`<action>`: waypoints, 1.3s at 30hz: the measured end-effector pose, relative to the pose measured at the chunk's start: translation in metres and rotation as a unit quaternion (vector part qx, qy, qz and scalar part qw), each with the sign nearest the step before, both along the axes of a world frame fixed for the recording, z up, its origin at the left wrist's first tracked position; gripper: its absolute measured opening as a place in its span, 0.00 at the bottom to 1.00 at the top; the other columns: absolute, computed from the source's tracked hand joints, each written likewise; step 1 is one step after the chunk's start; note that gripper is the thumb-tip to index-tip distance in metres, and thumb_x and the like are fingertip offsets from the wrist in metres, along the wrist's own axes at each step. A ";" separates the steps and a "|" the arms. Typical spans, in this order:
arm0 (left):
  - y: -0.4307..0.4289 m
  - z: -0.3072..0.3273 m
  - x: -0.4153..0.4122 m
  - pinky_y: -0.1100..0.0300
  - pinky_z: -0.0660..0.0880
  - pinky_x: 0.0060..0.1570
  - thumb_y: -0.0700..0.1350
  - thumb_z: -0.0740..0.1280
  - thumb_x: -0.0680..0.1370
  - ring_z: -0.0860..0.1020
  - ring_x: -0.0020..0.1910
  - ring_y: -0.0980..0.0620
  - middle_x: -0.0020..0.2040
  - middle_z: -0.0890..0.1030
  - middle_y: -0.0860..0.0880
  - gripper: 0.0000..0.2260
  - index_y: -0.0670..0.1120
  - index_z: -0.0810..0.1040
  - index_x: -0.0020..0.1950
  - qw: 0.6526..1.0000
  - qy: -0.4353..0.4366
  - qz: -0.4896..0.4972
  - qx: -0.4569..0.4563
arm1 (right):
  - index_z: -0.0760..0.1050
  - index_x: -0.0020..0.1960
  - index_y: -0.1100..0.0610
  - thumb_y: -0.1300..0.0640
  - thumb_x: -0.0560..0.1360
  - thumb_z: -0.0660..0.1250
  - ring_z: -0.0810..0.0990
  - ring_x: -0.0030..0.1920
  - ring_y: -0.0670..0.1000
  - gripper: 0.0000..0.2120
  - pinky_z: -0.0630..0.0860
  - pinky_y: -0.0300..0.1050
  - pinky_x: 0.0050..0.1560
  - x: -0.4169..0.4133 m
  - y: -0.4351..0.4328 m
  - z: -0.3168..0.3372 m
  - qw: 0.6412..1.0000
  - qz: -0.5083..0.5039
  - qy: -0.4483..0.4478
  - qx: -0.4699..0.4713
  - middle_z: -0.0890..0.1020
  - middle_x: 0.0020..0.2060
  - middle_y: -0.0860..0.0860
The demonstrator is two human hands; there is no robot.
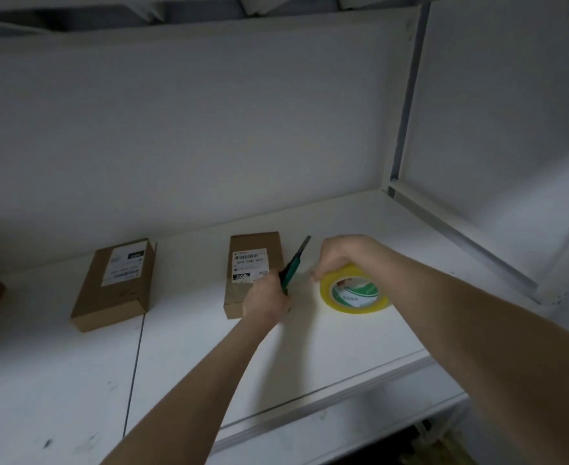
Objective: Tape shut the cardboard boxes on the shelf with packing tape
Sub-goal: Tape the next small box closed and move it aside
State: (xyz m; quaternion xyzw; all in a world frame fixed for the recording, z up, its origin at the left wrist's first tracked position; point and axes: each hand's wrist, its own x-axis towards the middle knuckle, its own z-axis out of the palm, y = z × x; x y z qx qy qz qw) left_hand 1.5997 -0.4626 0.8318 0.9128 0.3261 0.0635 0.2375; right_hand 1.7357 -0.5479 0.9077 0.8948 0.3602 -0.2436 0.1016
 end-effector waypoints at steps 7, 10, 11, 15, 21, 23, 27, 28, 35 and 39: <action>0.009 -0.006 0.000 0.48 0.79 0.47 0.39 0.66 0.73 0.79 0.48 0.43 0.51 0.79 0.42 0.16 0.42 0.72 0.61 1.000 0.017 -0.010 -0.004 | 0.83 0.48 0.59 0.47 0.71 0.68 0.82 0.38 0.52 0.16 0.78 0.46 0.45 0.003 0.008 0.005 0.992 -0.007 0.108 -0.071 0.85 0.44 0.54; 0.010 0.000 0.000 0.57 0.75 0.41 0.41 0.66 0.75 0.77 0.45 0.46 0.49 0.79 0.42 0.13 0.40 0.73 0.60 0.999 0.015 -0.009 -0.028 | 0.80 0.47 0.58 0.47 0.73 0.69 0.81 0.45 0.54 0.14 0.76 0.46 0.46 0.007 0.011 -0.006 0.998 -0.010 0.061 -0.006 0.82 0.46 0.54; 0.008 0.006 -0.001 0.60 0.72 0.38 0.41 0.65 0.77 0.76 0.43 0.46 0.48 0.79 0.41 0.12 0.39 0.74 0.59 0.999 0.008 -0.009 -0.046 | 0.79 0.45 0.58 0.47 0.72 0.70 0.81 0.47 0.55 0.13 0.76 0.47 0.47 0.009 0.012 -0.010 0.999 -0.011 0.046 0.014 0.81 0.46 0.54; -0.013 0.034 -0.024 0.59 0.76 0.30 0.39 0.59 0.80 0.74 0.31 0.50 0.38 0.74 0.44 0.07 0.37 0.72 0.55 0.954 -0.085 0.013 -0.288 | 0.74 0.39 0.54 0.44 0.71 0.70 0.81 0.51 0.57 0.14 0.77 0.51 0.53 0.015 0.014 -0.020 0.997 -0.028 0.033 0.057 0.80 0.44 0.53; -0.065 0.046 -0.060 0.55 0.76 0.26 0.40 0.56 0.82 0.70 0.27 0.51 0.41 0.71 0.44 0.10 0.42 0.67 0.62 0.886 -0.115 0.064 -0.444 | 0.74 0.40 0.55 0.46 0.72 0.70 0.81 0.49 0.58 0.13 0.77 0.52 0.54 0.014 0.015 -0.021 0.997 -0.021 0.037 0.071 0.80 0.43 0.54; -0.078 0.042 -0.064 0.60 0.70 0.23 0.40 0.55 0.81 0.68 0.27 0.52 0.40 0.70 0.44 0.09 0.42 0.68 0.60 0.882 -0.113 0.075 -0.452 | 0.74 0.40 0.55 0.47 0.72 0.70 0.82 0.49 0.57 0.12 0.77 0.50 0.52 0.013 0.014 -0.021 0.997 -0.020 0.037 0.071 0.79 0.40 0.54; -0.085 0.034 -0.063 0.61 0.66 0.23 0.40 0.55 0.81 0.67 0.27 0.52 0.40 0.69 0.45 0.06 0.43 0.68 0.55 0.885 -0.110 0.095 -0.443 | 0.75 0.38 0.55 0.50 0.71 0.70 0.82 0.46 0.56 0.10 0.76 0.48 0.47 0.012 0.014 -0.020 0.997 -0.019 0.033 0.072 0.79 0.38 0.53; -0.084 0.033 -0.061 0.62 0.66 0.23 0.40 0.54 0.81 0.67 0.27 0.52 0.40 0.69 0.45 0.06 0.42 0.68 0.55 0.886 -0.108 0.098 -0.441 | 0.75 0.38 0.55 0.50 0.71 0.70 0.82 0.45 0.56 0.10 0.76 0.48 0.46 0.012 0.014 -0.020 0.997 -0.019 0.033 0.071 0.79 0.38 0.53; -0.077 0.024 -0.048 0.64 0.65 0.22 0.40 0.53 0.81 0.65 0.27 0.53 0.40 0.68 0.45 0.09 0.42 0.67 0.60 0.887 -0.077 0.105 -0.442 | 0.75 0.38 0.56 0.52 0.70 0.71 0.83 0.47 0.56 0.08 0.78 0.49 0.50 0.010 0.013 -0.019 0.997 -0.019 0.037 0.069 0.80 0.39 0.54; -0.075 0.024 -0.043 0.64 0.65 0.22 0.40 0.53 0.82 0.65 0.27 0.53 0.40 0.67 0.45 0.11 0.44 0.65 0.64 0.894 -0.059 0.094 -0.434 | 0.78 0.39 0.56 0.54 0.68 0.71 0.83 0.46 0.55 0.06 0.79 0.50 0.51 0.009 0.013 -0.018 0.997 -0.018 0.042 0.061 0.82 0.42 0.55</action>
